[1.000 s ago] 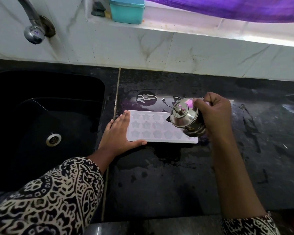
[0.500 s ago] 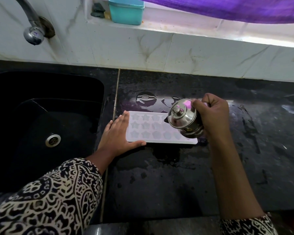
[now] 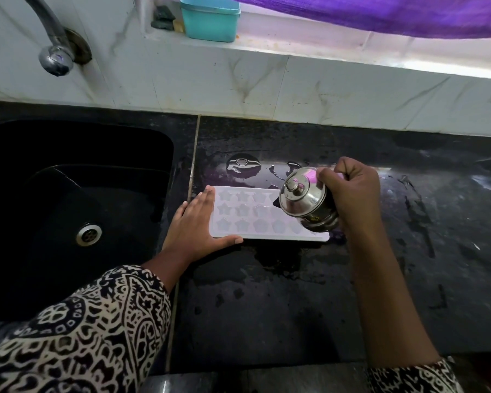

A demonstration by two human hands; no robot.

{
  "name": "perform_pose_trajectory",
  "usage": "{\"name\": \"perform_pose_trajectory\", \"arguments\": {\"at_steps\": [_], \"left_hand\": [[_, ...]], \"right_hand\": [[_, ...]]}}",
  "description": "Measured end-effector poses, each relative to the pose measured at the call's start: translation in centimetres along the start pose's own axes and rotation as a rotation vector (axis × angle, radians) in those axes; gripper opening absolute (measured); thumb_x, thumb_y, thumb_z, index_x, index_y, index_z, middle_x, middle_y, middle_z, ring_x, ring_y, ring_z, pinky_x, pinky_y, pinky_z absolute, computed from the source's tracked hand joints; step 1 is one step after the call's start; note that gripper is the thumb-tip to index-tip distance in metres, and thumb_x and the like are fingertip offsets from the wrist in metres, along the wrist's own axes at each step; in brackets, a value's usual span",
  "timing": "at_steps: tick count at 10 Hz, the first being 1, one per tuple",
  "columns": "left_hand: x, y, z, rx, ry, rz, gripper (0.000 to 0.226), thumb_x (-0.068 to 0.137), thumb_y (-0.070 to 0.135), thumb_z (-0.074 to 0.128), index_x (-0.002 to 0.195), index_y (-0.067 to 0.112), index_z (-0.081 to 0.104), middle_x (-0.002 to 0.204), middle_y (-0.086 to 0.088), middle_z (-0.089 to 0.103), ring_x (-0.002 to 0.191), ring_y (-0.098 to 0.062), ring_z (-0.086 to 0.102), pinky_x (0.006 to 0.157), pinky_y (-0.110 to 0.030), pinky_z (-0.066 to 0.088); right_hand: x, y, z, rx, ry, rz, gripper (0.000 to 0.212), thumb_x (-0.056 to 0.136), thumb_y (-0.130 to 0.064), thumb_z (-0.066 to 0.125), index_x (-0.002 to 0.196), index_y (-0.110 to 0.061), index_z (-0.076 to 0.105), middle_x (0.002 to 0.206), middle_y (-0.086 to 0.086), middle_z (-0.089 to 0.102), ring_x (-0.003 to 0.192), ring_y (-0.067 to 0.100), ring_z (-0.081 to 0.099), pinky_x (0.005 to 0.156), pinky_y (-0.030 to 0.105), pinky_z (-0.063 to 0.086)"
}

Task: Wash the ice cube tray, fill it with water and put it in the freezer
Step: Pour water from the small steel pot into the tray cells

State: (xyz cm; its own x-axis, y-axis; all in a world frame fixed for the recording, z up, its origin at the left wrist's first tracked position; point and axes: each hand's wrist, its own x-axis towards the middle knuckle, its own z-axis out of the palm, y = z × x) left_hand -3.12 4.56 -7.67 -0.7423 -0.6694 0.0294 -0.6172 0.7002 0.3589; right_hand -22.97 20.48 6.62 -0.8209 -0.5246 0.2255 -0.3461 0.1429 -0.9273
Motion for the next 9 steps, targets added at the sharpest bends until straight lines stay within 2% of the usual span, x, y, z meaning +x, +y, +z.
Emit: {"name": "perform_pose_trajectory", "arguments": {"at_steps": [1,2,4,5,7,9], "left_hand": [[0.0,0.0,0.0,0.003,0.0,0.002,0.132,0.054,0.102,0.024,0.155,0.021,-0.002,0.164,0.004,0.006,0.149,-0.012,0.013,0.119,-0.038,0.007],[0.0,0.0,0.0,0.005,-0.001,0.001,0.132,0.054,0.101,0.024,0.155,0.021,-0.003,0.164,0.005,0.005,0.149,-0.012,0.012,0.119,-0.037,0.007],[-0.1,0.1,-0.1,0.0,-0.006,0.001,0.133,0.053,0.102,0.023,0.155,0.021,-0.004,0.164,0.005,0.004,0.149,-0.012,0.01,0.119,-0.037,0.006],[-0.1,0.1,-0.2,0.001,-0.006,0.003,0.131,0.055,0.1,0.026,0.155,0.021,-0.004,0.164,0.005,0.004,0.149,-0.012,0.01,0.119,-0.037,0.006],[-0.1,0.1,-0.3,-0.001,-0.008,0.002,0.131,0.055,0.1,0.026,0.156,0.021,-0.003,0.164,0.004,0.005,0.149,-0.012,0.01,0.119,-0.037,0.006],[-0.1,0.2,-0.3,-0.016,-0.003,0.0,0.131,0.055,0.099,0.028,0.156,0.021,0.0,0.164,0.005,0.007,0.149,-0.011,0.012,0.119,-0.037,0.007]], "right_hand": [[-0.1,0.1,0.1,-0.002,-0.015,0.002,0.034,0.073,-0.011,0.066,0.055,-0.019,0.039,0.056,0.01,0.04,0.055,0.019,0.036,0.056,0.028,0.038],[-0.2,0.2,0.3,-0.01,-0.02,-0.012,0.036,0.074,-0.011,0.067,0.054,-0.021,0.039,0.051,0.0,0.04,0.051,0.013,0.037,0.05,0.021,0.037],[-0.1,-0.2,0.1,0.07,-0.01,0.012,0.031,0.07,-0.012,0.068,0.055,-0.015,0.04,0.058,0.012,0.038,0.056,0.02,0.033,0.054,0.028,0.035],[0.0,-0.2,-0.1,0.119,0.007,0.051,0.033,0.073,-0.009,0.065,0.055,-0.016,0.039,0.058,0.012,0.037,0.056,0.02,0.034,0.053,0.029,0.034],[0.1,0.3,-0.8,0.398,0.107,0.209,0.036,0.073,0.003,0.06,0.052,-0.016,0.038,0.052,0.002,0.04,0.048,0.011,0.035,0.046,0.02,0.035],[0.0,1.1,-1.8,0.233,0.126,0.188,0.036,0.073,0.0,0.063,0.052,-0.017,0.039,0.058,0.01,0.043,0.052,0.015,0.037,0.046,0.022,0.035]]}}
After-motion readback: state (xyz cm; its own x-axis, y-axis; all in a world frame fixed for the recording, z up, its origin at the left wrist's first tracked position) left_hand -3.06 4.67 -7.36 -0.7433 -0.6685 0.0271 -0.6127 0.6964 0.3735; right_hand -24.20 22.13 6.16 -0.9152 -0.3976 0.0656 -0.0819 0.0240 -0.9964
